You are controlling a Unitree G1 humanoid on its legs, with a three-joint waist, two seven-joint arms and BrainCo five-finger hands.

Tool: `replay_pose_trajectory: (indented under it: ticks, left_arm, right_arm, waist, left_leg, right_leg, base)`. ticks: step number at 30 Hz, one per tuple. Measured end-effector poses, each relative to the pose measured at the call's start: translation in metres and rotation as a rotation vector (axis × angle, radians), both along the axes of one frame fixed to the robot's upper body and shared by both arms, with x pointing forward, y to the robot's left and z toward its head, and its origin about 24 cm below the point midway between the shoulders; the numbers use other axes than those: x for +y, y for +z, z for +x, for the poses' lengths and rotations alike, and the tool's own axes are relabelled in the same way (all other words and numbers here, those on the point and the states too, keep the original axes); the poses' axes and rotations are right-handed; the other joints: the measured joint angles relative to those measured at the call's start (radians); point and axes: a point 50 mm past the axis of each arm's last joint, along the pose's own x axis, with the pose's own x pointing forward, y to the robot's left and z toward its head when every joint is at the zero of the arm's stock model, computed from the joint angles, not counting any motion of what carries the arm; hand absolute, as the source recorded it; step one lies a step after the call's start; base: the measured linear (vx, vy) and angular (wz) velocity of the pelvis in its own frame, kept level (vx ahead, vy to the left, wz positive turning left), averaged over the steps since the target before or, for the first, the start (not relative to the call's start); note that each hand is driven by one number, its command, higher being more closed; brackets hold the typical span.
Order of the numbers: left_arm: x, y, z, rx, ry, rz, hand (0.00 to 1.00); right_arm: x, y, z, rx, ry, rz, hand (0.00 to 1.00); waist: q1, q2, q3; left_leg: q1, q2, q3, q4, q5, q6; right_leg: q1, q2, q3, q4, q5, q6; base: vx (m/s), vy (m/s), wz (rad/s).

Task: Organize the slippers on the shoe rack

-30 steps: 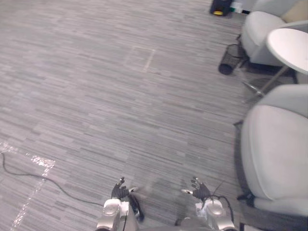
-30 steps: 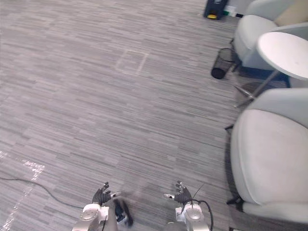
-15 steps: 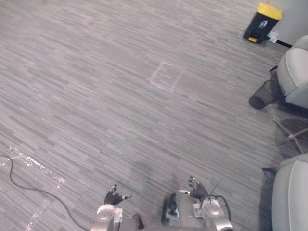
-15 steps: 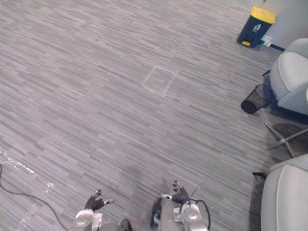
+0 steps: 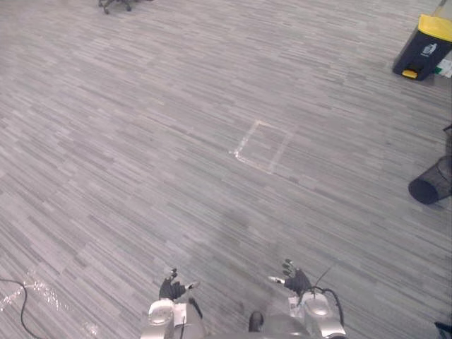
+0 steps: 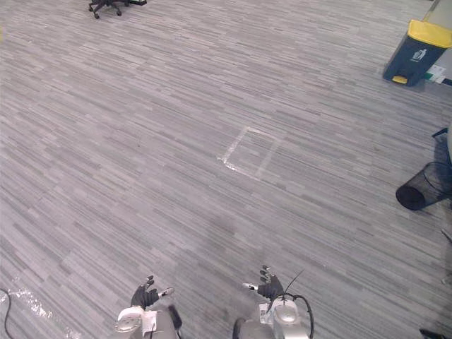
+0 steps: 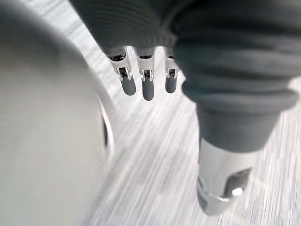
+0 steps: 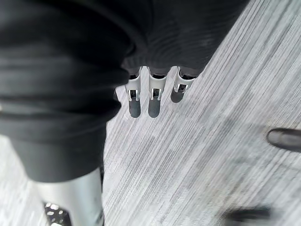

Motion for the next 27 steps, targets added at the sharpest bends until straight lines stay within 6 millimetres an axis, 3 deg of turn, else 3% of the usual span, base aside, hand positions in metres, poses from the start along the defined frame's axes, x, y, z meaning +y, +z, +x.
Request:
replay_pose_trajectory:
  ticks: [1,2,5,6,7,8,10,12,14,15,16,17,18,19,20,21,22,23,25,27]
  left_arm:
    - [0.000,-0.002,-0.004,0.011,0.003,-0.002,0.00]
    - [0.006,-0.001,-0.002,0.010,0.009,0.009,0.00]
    - [0.006,-0.001,-0.001,0.013,0.006,0.010,0.00]
    - [0.009,-0.002,-0.002,0.028,0.002,0.019,0.00]
    - [0.011,-0.006,-0.007,0.060,-0.003,0.025,0.00]
    - [0.010,-0.008,-0.011,0.086,-0.009,0.026,0.00]
    - [0.005,-0.012,-0.017,0.112,-0.040,0.023,0.00]
    - [0.004,-0.012,-0.016,0.111,-0.048,0.025,0.00]
    - [0.002,-0.009,-0.009,0.095,-0.067,0.029,0.00]
    - [-0.001,-0.009,-0.006,0.089,-0.096,0.035,0.00]
    - [-0.002,-0.008,-0.005,0.087,-0.119,0.046,0.00]
    - [-0.001,-0.008,-0.004,0.084,-0.135,0.054,0.00]
    - [-0.004,-0.008,-0.004,0.086,-0.140,0.049,0.00]
    - [-0.010,-0.011,-0.007,0.106,-0.148,0.030,0.00]
    - [-0.013,-0.012,-0.009,0.110,-0.155,0.019,0.00]
    - [-0.017,-0.012,-0.007,0.104,-0.162,0.010,0.00]
    - [-0.019,-0.012,-0.005,0.100,-0.159,0.005,0.00]
    - [-0.021,-0.014,-0.009,0.110,-0.139,-0.012,0.00]
    - [-0.023,-0.016,-0.015,0.125,-0.138,-0.017,0.00]
    - [-0.022,-0.015,-0.017,0.118,-0.143,-0.015,0.00]
  right_arm:
    - [-0.001,-0.001,-0.003,0.010,0.000,-0.005,0.00]
    - [0.004,-0.002,-0.004,0.009,-0.002,0.007,0.00]
    - [0.010,-0.005,-0.009,0.021,-0.004,0.030,0.00]
    - [0.013,-0.006,-0.013,0.031,-0.007,0.040,0.00]
    - [0.016,-0.008,-0.014,0.037,-0.005,0.047,0.00]
    - [0.017,-0.008,-0.016,0.041,-0.003,0.049,0.00]
    - [0.014,-0.007,-0.014,0.030,-0.004,0.044,0.00]
    - [0.014,-0.003,-0.007,-0.001,0.003,0.043,0.00]
    - [0.012,0.000,-0.001,-0.017,0.007,0.034,0.00]
    - [0.008,0.002,0.002,-0.031,0.008,0.023,0.00]
    - [0.006,0.002,0.000,-0.026,0.006,0.017,0.00]
    - [0.004,-0.001,-0.007,-0.006,0.000,0.013,0.00]
    - [0.002,-0.003,-0.011,0.009,-0.012,0.018,0.00]
    - [-0.002,-0.001,-0.005,-0.004,-0.007,-0.001,0.00]
    - [-0.004,0.000,-0.003,-0.006,-0.003,-0.008,0.00]
    - [-0.007,0.001,-0.002,-0.010,-0.007,-0.014,0.00]
    - [-0.011,0.001,-0.003,-0.007,-0.024,-0.015,0.00]
    - [-0.012,-0.001,-0.006,0.007,-0.032,-0.015,0.00]
    - [-0.010,-0.003,-0.009,0.020,-0.033,-0.010,0.00]
    - [-0.003,-0.005,-0.013,0.032,-0.033,0.007,0.00]
  waist:
    - [0.012,-0.001,-0.003]
    - [0.002,-0.033,-0.024]
    - [-0.006,-0.057,-0.039]
    - [-0.007,-0.076,-0.036]
    - [-0.014,-0.081,-0.034]
    - [-0.018,-0.080,-0.033]
    - [-0.032,-0.039,-0.034]
    - [-0.040,-0.031,-0.028]
    - [-0.060,-0.030,-0.023]
    - [-0.082,-0.020,-0.017]
    - [-0.095,-0.025,-0.019]
    - [-0.095,-0.039,-0.025]
    - [-0.097,-0.046,-0.028]
    - [-0.097,-0.014,-0.029]
    - [-0.095,0.014,-0.046]
    - [-0.101,0.022,-0.045]
    - [-0.102,0.043,-0.033]
    - [-0.100,0.064,-0.023]
    - [-0.092,0.060,-0.016]
    - [-0.083,0.034,-0.021]
  left_leg:
    - [0.017,-0.019,-0.023,-0.024,0.125,0.012]
    - [0.020,-0.055,-0.022,0.007,0.092,0.064]
    - [0.032,-0.062,-0.005,0.110,-0.042,0.089]
    - [0.098,-0.081,0.012,0.103,-0.088,0.096]
    - [0.167,-0.092,0.022,0.085,-0.118,0.099]
    - [0.229,-0.098,0.034,0.062,-0.128,0.100]
    - [0.411,-0.099,0.051,-0.083,-0.138,0.094]
    - [0.511,-0.095,0.079,-0.159,-0.136,0.092]
    - [0.560,-0.077,0.089,-0.169,-0.137,0.092]
    - [0.591,-0.059,0.090,-0.183,-0.140,0.087]
    - [0.622,-0.064,0.096,-0.209,-0.144,0.065]
    - [0.661,-0.078,0.100,-0.228,-0.159,0.016]
    - [0.708,-0.077,0.093,-0.237,-0.190,-0.036]
    - [0.739,-0.048,0.092,-0.223,-0.193,-0.052]
    - [0.696,-0.013,0.083,-0.139,-0.178,-0.077]
    - [0.648,0.020,0.065,-0.015,-0.161,-0.083]
    - [0.571,0.078,0.023,0.198,-0.089,-0.090]
    - [0.486,0.160,-0.011,0.472,0.024,-0.097]
    - [0.430,0.208,0.006,0.693,-0.003,-0.097]
    - [0.341,0.207,0.054,0.780,-0.065,-0.075]
  right_leg:
    - [0.023,-0.012,0.031,-0.009,-0.006,0.018]
    - [0.027,-0.063,0.031,0.006,0.014,0.046]
    - [-0.101,-0.114,0.072,0.330,0.059,0.118]
    - [-0.198,-0.155,0.096,0.585,0.112,0.161]
    - [-0.268,-0.178,0.101,0.794,0.116,0.172]
    - [-0.307,-0.190,0.084,0.901,0.108,0.157]
    - [-0.427,-0.205,-0.037,1.012,0.050,0.058]
    - [-0.539,-0.183,-0.115,0.921,-0.010,0.034]
    - [-0.610,-0.134,-0.156,0.690,-0.022,0.025]
    - [-0.623,-0.092,-0.176,0.472,0.031,0.033]
    - [-0.610,-0.062,-0.186,0.256,0.126,0.042]
    - [-0.614,-0.058,-0.187,0.143,0.187,0.038]
    - [-0.617,-0.050,-0.158,0.137,0.316,-0.026]
    - [-0.641,-0.031,-0.145,0.234,0.338,-0.074]
    - [-0.663,-0.018,-0.142,0.281,0.284,-0.077]
    - [-0.655,-0.010,-0.152,0.298,0.250,-0.071]
    - [-0.604,0.013,-0.164,0.288,0.216,-0.077]
    - [-0.509,0.062,-0.147,0.237,0.189,-0.090]
    - [-0.406,0.097,-0.113,0.200,0.154,-0.119]
    - [-0.300,0.108,-0.051,0.145,0.121,-0.121]
  base:
    - [0.78,0.315,-0.59]
    - [0.66,0.270,-0.35]
    - [0.67,0.298,-0.10]
    - [0.64,0.279,-0.15]
    - [0.62,0.254,-0.22]
    - [0.60,0.176,-0.26]
    - [0.65,0.176,-0.40]
    - [0.58,0.093,-0.25]
    - [0.51,-0.033,0.10]
    - [0.51,-0.111,0.40]
    - [0.62,-0.167,0.47]
    - [0.55,-0.175,0.36]
    - [0.62,-0.208,-0.01]
    - [0.65,-0.239,-0.16]
    - [0.64,-0.250,-0.23]
    - [0.60,-0.278,-0.05]
    - [0.73,-0.288,-0.14]
    - [0.73,-0.249,-0.27]
    - [0.52,-0.109,-0.62]
    - [0.51,-0.047,-0.79]
